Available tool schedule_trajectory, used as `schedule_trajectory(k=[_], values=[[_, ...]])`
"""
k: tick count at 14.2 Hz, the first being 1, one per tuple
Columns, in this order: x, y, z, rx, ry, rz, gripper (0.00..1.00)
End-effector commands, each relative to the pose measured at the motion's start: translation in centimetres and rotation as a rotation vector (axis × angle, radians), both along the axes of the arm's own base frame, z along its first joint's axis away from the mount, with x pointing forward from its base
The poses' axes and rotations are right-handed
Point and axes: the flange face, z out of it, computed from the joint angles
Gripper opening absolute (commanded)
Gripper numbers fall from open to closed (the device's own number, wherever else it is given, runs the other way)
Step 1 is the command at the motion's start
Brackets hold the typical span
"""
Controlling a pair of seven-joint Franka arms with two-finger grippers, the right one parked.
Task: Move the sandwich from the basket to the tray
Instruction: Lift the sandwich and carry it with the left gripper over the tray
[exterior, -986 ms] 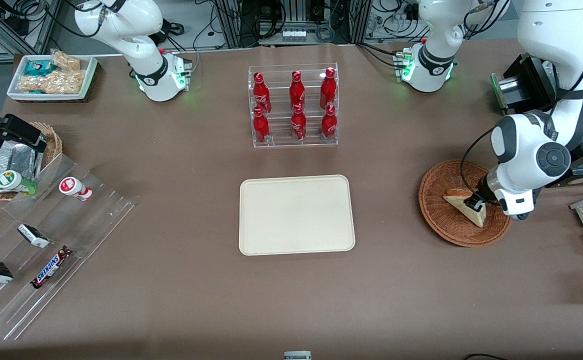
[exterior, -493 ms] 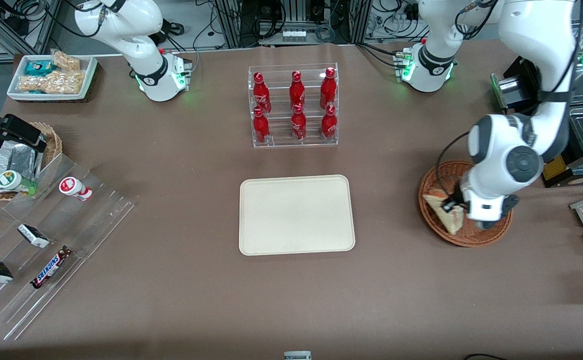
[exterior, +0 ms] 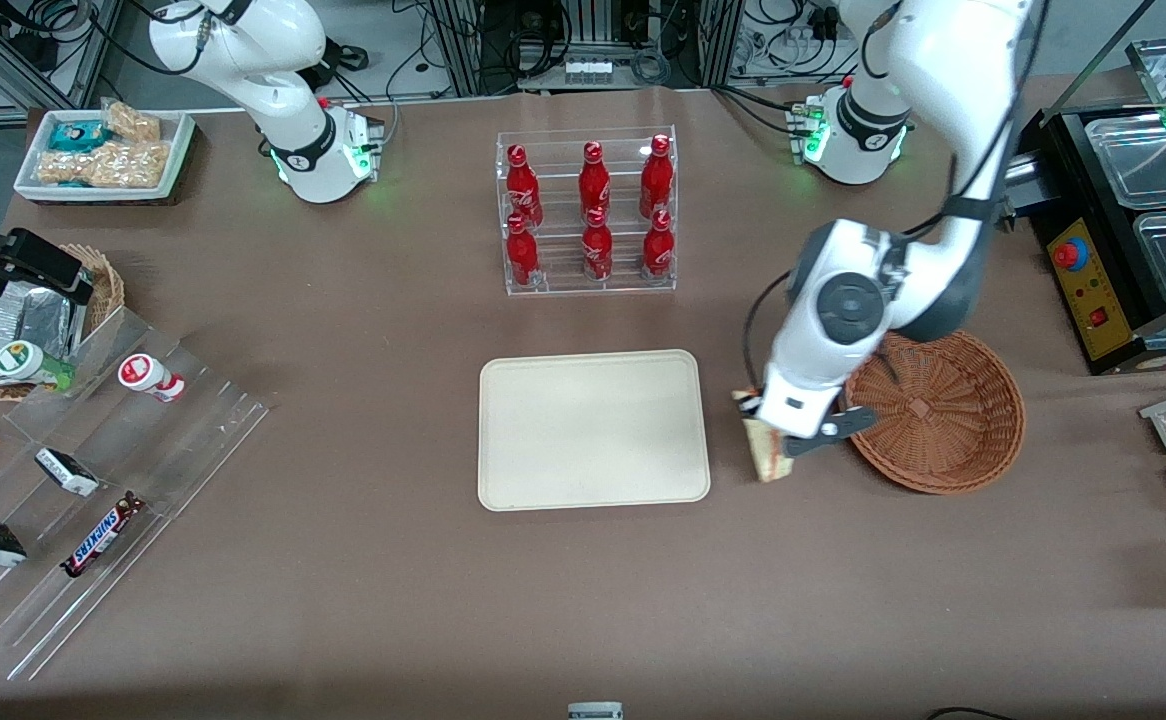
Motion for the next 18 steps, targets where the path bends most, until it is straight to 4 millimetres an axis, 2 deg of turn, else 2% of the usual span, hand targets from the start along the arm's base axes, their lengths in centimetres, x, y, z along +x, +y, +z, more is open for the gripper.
schedule_trajectory(k=[1, 4, 5, 8, 9, 14, 16, 17, 18], values=[[1.2, -5.3, -1.4, -0.022, 0.001, -0.026, 0.03], [-0.7, -12.1, -3.1, -0.026, -0.012, -0.064, 0.03], [-1.1, -13.7, -3.4, -0.029, -0.019, -0.079, 0.03], [-0.9, -16.6, -4.3, -0.053, -0.052, -0.107, 0.03], [-1.7, -17.9, -4.7, -0.062, -0.065, -0.127, 0.03], [-3.0, -19.4, -4.9, -0.068, -0.073, -0.157, 0.03], [-3.2, -19.4, -6.3, -0.062, -0.057, -0.140, 0.06], [-3.2, -19.4, -6.7, -0.063, -0.048, -0.129, 0.11], [-3.2, -19.3, -6.9, -0.062, -0.045, -0.125, 0.26]])
